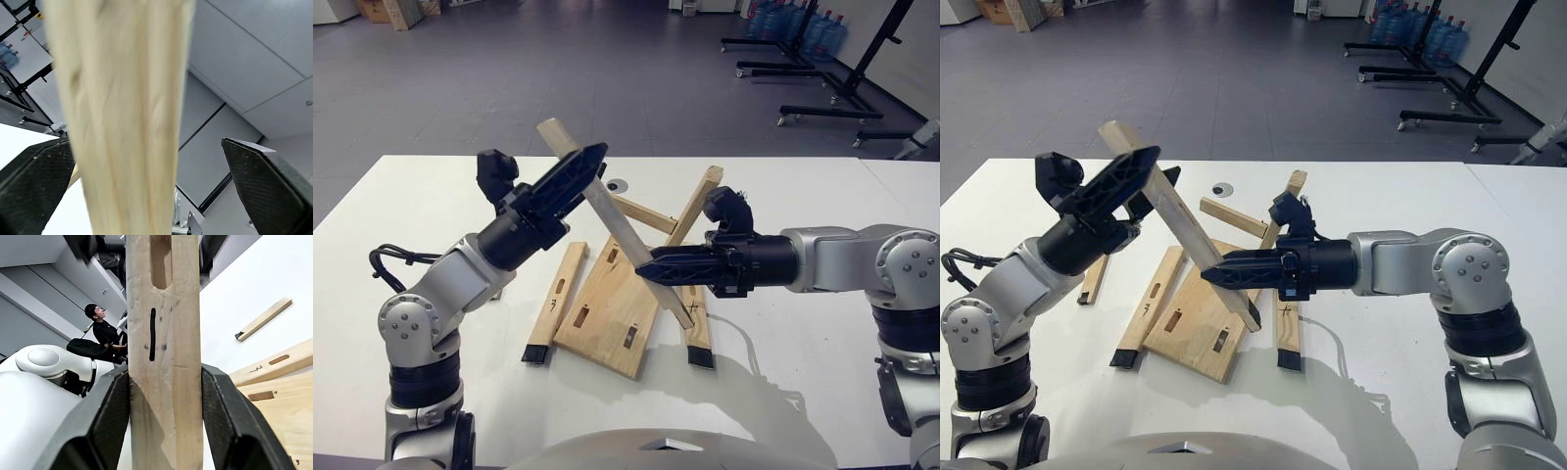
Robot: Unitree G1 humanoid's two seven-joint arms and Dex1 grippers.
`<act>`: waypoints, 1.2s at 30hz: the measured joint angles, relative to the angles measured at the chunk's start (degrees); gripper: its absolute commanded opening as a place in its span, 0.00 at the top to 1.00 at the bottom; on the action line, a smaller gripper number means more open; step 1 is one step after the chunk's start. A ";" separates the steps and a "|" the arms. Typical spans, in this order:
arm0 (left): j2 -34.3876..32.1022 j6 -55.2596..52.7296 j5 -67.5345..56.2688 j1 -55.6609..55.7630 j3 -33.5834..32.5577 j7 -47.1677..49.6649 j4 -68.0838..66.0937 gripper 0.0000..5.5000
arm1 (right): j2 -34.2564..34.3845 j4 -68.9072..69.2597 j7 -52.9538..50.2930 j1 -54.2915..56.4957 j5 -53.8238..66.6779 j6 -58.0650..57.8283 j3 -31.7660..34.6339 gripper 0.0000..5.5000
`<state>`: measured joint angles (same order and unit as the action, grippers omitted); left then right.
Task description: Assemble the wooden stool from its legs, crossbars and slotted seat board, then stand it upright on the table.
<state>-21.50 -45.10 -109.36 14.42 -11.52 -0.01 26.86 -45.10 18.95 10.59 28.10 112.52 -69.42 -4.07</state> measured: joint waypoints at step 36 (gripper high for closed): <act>-2.66 2.19 -3.18 -2.45 4.86 0.48 -0.99 0.61 | -1.86 1.56 1.57 -0.22 0.00 4.83 -4.81 0.64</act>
<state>-24.15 -42.91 -112.54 11.97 -6.65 0.47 25.87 -46.96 20.50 12.16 27.88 112.53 -64.59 -8.88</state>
